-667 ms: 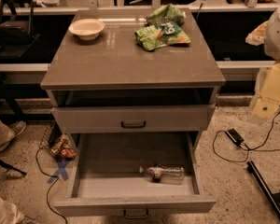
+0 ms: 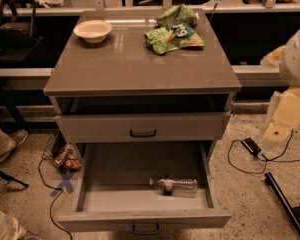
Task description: Pick water bottle from middle drawer and place on counter
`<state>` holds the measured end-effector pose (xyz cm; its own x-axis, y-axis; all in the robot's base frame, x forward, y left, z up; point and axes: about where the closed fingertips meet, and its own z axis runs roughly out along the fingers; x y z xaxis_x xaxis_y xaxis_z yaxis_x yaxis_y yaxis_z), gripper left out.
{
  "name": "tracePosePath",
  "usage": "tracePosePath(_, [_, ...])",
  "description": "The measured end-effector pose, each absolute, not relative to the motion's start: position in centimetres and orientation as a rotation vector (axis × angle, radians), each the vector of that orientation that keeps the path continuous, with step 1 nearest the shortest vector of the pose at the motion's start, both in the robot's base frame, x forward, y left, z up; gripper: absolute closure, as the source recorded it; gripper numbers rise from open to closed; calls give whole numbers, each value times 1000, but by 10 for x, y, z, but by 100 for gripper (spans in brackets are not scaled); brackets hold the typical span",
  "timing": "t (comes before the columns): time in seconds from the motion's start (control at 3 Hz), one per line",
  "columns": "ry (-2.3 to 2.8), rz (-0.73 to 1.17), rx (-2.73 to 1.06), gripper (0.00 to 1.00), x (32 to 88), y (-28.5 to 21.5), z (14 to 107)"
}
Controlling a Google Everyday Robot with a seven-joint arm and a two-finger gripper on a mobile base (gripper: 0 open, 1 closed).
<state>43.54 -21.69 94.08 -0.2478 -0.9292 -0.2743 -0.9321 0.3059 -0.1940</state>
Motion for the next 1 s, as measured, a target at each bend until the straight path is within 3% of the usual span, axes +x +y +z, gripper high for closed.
tracePosePath(0.67, [2284, 517, -1346, 0, 418, -186, 764])
tracePosePath(1.0, [2284, 516, -1354, 0, 417, -186, 766])
